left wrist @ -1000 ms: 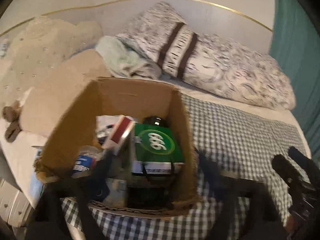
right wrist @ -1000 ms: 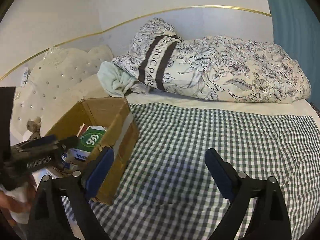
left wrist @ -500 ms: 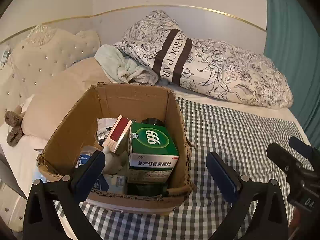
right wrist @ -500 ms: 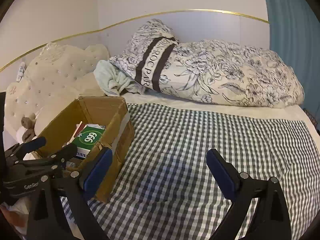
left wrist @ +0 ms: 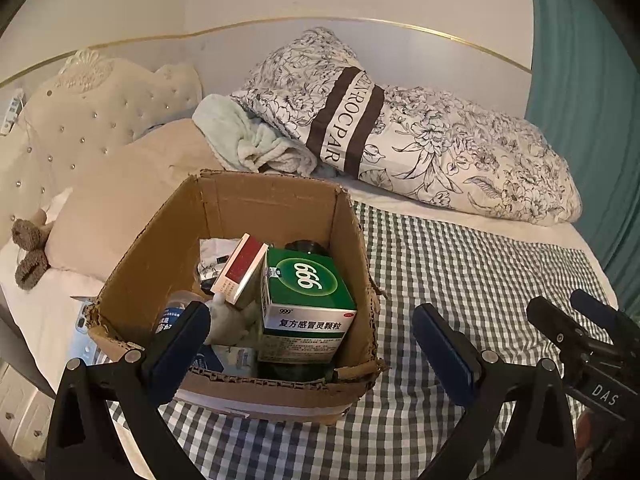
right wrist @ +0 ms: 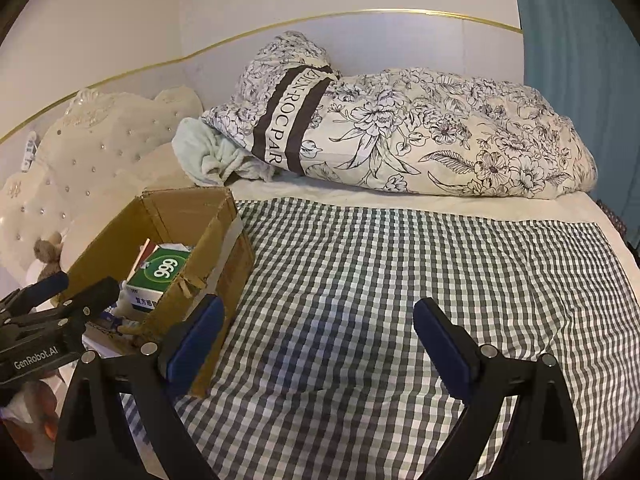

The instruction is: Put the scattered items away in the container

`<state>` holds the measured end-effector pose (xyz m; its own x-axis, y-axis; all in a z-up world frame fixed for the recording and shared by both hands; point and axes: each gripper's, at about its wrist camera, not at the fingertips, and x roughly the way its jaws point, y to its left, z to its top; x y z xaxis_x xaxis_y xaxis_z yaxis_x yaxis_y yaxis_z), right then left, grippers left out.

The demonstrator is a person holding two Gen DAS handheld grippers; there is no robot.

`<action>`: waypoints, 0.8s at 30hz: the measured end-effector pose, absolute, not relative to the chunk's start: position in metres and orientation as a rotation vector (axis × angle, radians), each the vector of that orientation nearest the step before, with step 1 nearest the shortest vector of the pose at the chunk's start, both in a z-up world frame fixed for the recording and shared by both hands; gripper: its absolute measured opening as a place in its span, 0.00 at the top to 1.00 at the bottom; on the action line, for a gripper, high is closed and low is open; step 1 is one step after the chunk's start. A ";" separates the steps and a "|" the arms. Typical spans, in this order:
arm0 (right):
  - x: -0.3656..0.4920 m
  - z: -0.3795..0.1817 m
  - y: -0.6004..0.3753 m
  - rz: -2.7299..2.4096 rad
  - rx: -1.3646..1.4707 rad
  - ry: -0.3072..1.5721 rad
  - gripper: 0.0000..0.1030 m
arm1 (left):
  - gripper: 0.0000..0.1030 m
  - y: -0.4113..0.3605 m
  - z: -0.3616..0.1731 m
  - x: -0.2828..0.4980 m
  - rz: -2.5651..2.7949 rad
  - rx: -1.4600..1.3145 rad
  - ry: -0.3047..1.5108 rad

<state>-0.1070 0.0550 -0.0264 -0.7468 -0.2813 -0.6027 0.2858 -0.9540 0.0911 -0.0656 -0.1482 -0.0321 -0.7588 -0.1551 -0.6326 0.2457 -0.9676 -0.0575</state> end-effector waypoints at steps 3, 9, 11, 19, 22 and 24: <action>-0.107 -0.027 0.054 -2.682 0.926 0.019 0.07 | 0.00 -0.148 -0.033 -0.067 -2.746 0.994 0.203; -0.107 -0.029 0.054 -2.685 0.933 0.032 0.07 | 0.00 -0.143 -0.034 -0.067 -2.752 1.005 0.177; -0.106 -0.029 0.054 -2.682 0.934 0.028 0.07 | 0.00 -0.142 -0.035 -0.067 -2.757 1.013 0.185; -0.105 -0.032 0.052 -2.679 0.938 0.046 0.07 | 0.00 -0.143 -0.037 -0.069 -2.741 1.047 0.203; -0.104 -0.032 0.052 -2.681 0.935 0.046 0.07 | 0.00 -0.143 -0.037 -0.069 -2.738 1.057 0.209; -0.104 -0.032 0.053 -2.683 0.932 0.041 0.07 | 0.00 -0.142 -0.036 -0.068 -2.737 1.053 0.202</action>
